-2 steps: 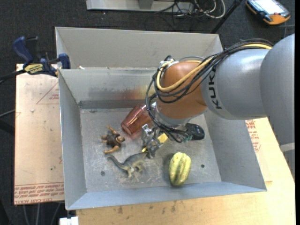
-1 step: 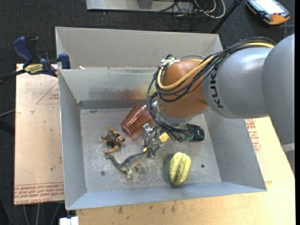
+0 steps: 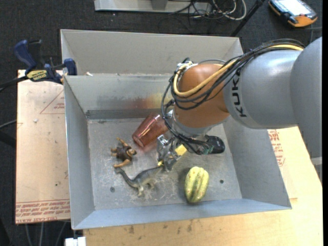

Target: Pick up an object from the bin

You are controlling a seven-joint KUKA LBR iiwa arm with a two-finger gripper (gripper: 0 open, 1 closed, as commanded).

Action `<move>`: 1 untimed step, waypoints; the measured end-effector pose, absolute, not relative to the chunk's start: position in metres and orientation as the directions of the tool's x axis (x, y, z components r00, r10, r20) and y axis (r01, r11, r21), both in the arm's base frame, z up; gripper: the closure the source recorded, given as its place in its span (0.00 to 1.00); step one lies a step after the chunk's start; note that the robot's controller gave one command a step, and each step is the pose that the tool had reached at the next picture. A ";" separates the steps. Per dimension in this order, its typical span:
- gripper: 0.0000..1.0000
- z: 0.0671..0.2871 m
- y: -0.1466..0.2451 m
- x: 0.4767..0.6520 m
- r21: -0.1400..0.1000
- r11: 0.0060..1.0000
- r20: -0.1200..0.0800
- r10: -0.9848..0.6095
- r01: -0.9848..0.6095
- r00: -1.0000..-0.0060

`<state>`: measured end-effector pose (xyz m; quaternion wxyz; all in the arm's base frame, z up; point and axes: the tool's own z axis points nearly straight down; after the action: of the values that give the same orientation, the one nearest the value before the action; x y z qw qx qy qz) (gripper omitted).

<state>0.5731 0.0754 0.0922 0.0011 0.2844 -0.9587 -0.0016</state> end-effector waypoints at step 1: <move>1.00 0.113 0.076 0.573 0.004 0.839 0.002 -0.545 -0.545 -0.839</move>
Offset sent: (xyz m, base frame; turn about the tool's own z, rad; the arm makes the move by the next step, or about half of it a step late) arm 0.0000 0.0001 0.0107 0.0000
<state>0.5727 0.0757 0.1135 0.0017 0.2841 -0.9588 -0.0016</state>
